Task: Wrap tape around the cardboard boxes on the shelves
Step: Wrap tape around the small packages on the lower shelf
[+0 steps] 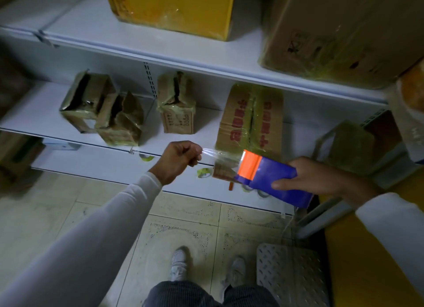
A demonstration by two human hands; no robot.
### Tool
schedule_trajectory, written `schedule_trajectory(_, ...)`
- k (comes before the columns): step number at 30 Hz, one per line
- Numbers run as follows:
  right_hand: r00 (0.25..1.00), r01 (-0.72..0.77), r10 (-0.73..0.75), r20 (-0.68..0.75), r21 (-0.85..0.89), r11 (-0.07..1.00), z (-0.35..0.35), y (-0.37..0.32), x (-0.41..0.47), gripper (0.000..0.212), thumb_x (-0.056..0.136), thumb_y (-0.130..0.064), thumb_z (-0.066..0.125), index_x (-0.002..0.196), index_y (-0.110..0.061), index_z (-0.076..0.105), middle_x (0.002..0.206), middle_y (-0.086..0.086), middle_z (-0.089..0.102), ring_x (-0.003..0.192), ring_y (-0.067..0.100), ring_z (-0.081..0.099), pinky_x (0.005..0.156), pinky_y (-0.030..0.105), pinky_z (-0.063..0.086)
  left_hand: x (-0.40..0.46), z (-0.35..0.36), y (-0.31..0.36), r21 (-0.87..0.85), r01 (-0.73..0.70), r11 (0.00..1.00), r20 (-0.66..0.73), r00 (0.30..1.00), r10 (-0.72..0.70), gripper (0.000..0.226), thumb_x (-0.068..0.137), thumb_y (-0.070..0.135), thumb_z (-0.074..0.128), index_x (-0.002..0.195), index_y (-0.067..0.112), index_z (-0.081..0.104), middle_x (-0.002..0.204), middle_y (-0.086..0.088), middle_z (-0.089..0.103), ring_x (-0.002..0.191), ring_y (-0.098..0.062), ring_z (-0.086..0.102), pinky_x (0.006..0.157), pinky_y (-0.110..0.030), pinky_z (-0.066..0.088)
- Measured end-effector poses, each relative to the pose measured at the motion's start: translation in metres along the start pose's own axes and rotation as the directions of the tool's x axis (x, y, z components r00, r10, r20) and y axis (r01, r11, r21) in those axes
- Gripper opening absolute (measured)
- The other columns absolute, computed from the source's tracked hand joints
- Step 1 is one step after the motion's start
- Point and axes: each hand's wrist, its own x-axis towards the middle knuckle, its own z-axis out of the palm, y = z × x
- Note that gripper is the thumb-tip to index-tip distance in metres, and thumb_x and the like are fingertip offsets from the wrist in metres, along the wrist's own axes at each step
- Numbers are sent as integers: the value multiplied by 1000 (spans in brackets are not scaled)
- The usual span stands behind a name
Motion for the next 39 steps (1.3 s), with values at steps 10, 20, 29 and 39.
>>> schedule_trajectory(10, 995, -84, 82, -64, -22, 996, -25, 15, 9, 58, 64, -62, 79, 79, -6, 71, 70, 10, 74, 67, 27, 71, 58, 30, 46, 22, 18, -13, 18, 147, 989, -53, 988, -146, 19, 96, 8, 53, 95, -6, 66, 77, -11, 63, 65, -19, 55, 61, -22, 50)
schedule_trajectory(20, 982, -157, 148, -117, -75, 985, -32, 6, 21, 37, 80, -38, 76, 56, -17, 56, 38, -5, 55, 35, 1, 50, 51, 24, 35, 50, 48, -22, 187, 255, 949, -175, 959, -224, 28, 89, 23, 66, 113, 8, 62, 99, -5, 62, 89, -21, 60, 76, -29, 56)
schedule_trajectory(29, 981, -179, 173, -93, -64, 982, -31, 5, 22, 34, 81, -40, 75, 63, -17, 57, 39, -8, 57, 34, 0, 51, 50, 23, 35, 35, 49, -29, 481, -314, 819, 118, 949, 294, 38, 92, 27, 62, 128, 22, 55, 97, 2, 53, 81, -16, 62, 79, -37, 56)
schedule_trajectory(39, 972, -230, 229, -51, -7, 973, -27, 3, 24, 30, 83, -45, 71, 80, -15, 63, 53, -6, 66, 46, 1, 60, 52, 20, 40, 55, 44, -11, 820, -503, 273, 348, 817, 460, 57, 85, 52, 59, 130, 19, 51, 124, -12, 53, 108, -32, 52, 94, -46, 47)
